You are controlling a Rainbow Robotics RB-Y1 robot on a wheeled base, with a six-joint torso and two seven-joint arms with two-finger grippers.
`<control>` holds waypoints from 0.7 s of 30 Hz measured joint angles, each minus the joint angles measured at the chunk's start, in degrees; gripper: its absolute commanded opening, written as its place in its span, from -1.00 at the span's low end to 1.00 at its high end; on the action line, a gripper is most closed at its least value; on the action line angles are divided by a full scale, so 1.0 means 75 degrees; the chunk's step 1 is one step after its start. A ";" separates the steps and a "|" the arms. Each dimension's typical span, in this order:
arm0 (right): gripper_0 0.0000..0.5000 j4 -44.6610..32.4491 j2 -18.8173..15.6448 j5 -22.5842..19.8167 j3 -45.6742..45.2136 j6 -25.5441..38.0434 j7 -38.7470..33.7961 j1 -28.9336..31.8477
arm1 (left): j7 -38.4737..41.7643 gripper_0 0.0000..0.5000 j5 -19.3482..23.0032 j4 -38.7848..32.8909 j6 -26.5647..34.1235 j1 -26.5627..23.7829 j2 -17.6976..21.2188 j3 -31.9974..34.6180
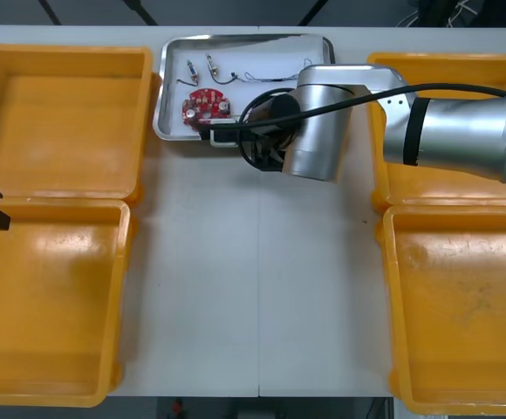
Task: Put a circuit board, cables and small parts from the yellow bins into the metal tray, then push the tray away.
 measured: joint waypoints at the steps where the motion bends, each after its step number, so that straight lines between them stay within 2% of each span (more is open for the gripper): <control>1: -1.00 0.0138 0.0002 0.0000 0.0092 -0.0152 0.0075 -0.0035 | 0.0000 1.00 0.0000 0.0000 -0.0001 0.0000 0.0000 0.0000; 7: -1.00 0.1037 0.0072 0.0039 0.0379 -0.0834 0.0323 -0.0080 | 0.0000 1.00 0.0000 -0.0001 -0.0001 0.0000 0.0000 0.0000; 15: -1.00 0.1669 0.0344 0.0126 0.0403 -0.0988 0.0323 -0.0080 | 0.0000 1.00 0.0000 -0.0002 -0.0001 0.0000 0.0000 0.0000; 16: -0.80 0.1704 0.0374 0.0106 0.0403 -0.0983 0.0323 -0.0081 | 0.0000 1.00 -0.0001 -0.0003 -0.0001 0.0000 0.0000 0.0000; 17: -0.35 0.1726 0.0395 0.0065 0.0403 -0.0971 0.0323 -0.0086 | 0.0000 1.00 -0.0001 -0.0003 -0.0001 0.0000 0.0000 0.0000; 18: -0.05 0.1736 0.0404 0.0004 0.0403 -0.0916 0.0323 -0.0101 | 0.0000 1.00 -0.0001 -0.0003 -0.0001 0.0000 0.0000 0.0000; 19: 0.63 0.1738 0.0408 -0.0077 0.0403 -0.0831 0.0323 -0.0120 | 0.0000 1.00 -0.0001 -0.0003 -0.0001 0.0000 0.0000 0.0000; 20: 1.00 0.1738 0.0411 -0.0157 0.0403 -0.0731 0.0323 -0.0135 | 0.0000 1.00 -0.0001 -0.0003 -0.0001 0.0000 0.0000 0.0000; 21: 1.00 0.1740 0.0412 -0.0225 0.0403 -0.0617 0.0323 -0.0148 | 0.0000 1.00 -0.0001 -0.0003 -0.0001 0.0000 0.0000 0.0000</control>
